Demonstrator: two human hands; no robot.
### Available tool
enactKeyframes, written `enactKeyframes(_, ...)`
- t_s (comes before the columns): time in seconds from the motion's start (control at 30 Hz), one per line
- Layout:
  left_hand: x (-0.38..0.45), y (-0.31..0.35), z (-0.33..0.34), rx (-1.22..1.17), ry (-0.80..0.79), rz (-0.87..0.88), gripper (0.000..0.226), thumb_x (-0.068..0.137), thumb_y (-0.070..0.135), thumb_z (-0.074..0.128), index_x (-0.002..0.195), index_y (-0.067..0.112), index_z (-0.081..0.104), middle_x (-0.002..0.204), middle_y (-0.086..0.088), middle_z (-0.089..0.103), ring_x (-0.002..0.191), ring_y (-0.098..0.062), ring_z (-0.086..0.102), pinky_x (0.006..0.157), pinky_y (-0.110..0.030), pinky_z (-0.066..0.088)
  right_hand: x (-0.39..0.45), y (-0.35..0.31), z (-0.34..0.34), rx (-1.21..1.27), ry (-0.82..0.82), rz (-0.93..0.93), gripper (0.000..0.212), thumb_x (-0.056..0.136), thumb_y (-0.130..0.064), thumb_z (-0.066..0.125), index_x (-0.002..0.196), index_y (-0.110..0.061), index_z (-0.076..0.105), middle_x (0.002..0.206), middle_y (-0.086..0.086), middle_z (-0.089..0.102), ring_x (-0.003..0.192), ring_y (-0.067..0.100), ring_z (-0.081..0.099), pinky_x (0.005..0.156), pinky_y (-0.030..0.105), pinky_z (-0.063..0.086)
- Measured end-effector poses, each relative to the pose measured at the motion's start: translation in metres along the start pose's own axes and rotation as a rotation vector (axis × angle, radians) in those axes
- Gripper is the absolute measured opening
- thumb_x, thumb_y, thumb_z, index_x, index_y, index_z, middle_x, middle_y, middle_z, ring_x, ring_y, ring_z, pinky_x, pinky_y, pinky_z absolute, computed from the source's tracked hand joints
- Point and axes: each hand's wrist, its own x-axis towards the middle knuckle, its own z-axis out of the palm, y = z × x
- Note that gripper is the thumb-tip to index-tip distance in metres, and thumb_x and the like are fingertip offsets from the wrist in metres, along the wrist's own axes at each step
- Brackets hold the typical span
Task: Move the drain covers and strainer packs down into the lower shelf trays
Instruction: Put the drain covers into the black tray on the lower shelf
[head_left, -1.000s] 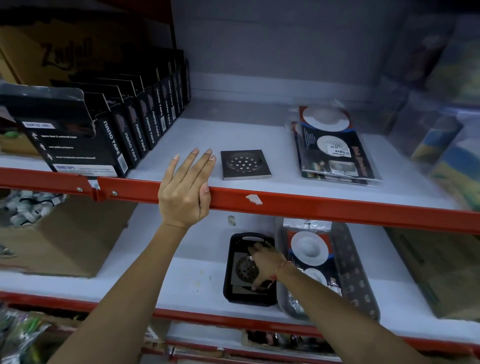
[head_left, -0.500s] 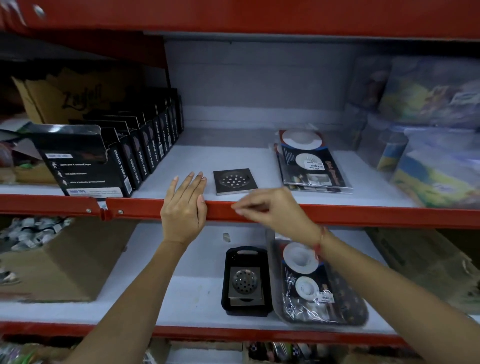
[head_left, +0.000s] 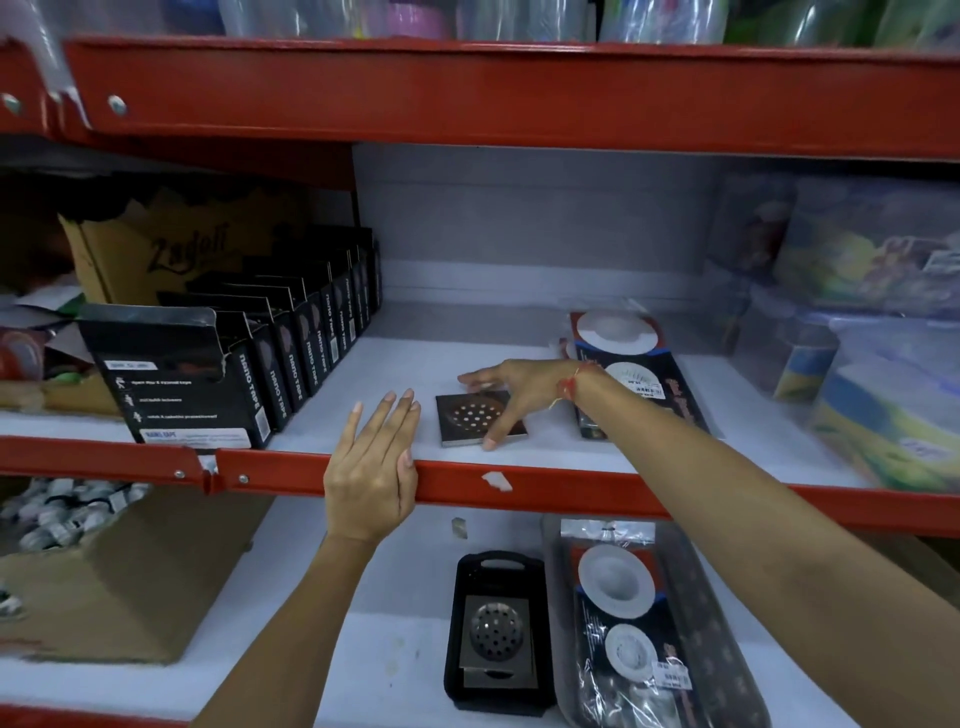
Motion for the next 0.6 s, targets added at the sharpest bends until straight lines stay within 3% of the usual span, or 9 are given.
enactKeyframes(0.3, 0.0, 0.0, 0.0, 0.0, -0.014, -0.004, 0.047, 0.094, 0.015, 0.029, 0.128, 0.003, 0.059, 0.135, -0.01, 0.059, 0.13, -0.023, 0.052, 0.115, -0.046, 0.033, -0.03, -0.003, 0.02, 0.188, 0.181, -0.029, 0.099, 0.058, -0.05, 0.082, 0.141, -0.02, 0.038, 0.144, -0.002, 0.045, 0.131, 0.016, 0.044, 0.114, 0.034, 0.032)
enactKeyframes(0.43, -0.002, 0.003, -0.005, -0.018, -0.043, -0.026, 0.047, 0.096, 0.015, 0.027, 0.127, 0.002, 0.059, 0.136, -0.012, 0.058, 0.13, -0.024, 0.051, 0.117, -0.046, 0.03, -0.068, -0.005, 0.029, 0.094, 0.433, -0.127, 0.093, 0.058, -0.043, 0.084, 0.137, -0.017, 0.043, 0.135, 0.001, 0.046, 0.123, 0.012, 0.043, 0.108, 0.025, 0.032)
enactKeyframes(0.6, -0.003, 0.006, -0.011, -0.015, -0.091, -0.037, 0.047, 0.098, 0.017, 0.026, 0.126, 0.002, 0.06, 0.132, -0.012, 0.061, 0.126, -0.024, 0.056, 0.117, -0.044, 0.031, -0.102, -0.011, 0.029, 0.039, 0.576, -0.114, 0.098, 0.051, -0.048, 0.082, 0.136, -0.021, 0.042, 0.129, 0.002, 0.047, 0.118, 0.016, 0.044, 0.107, 0.039, 0.039)
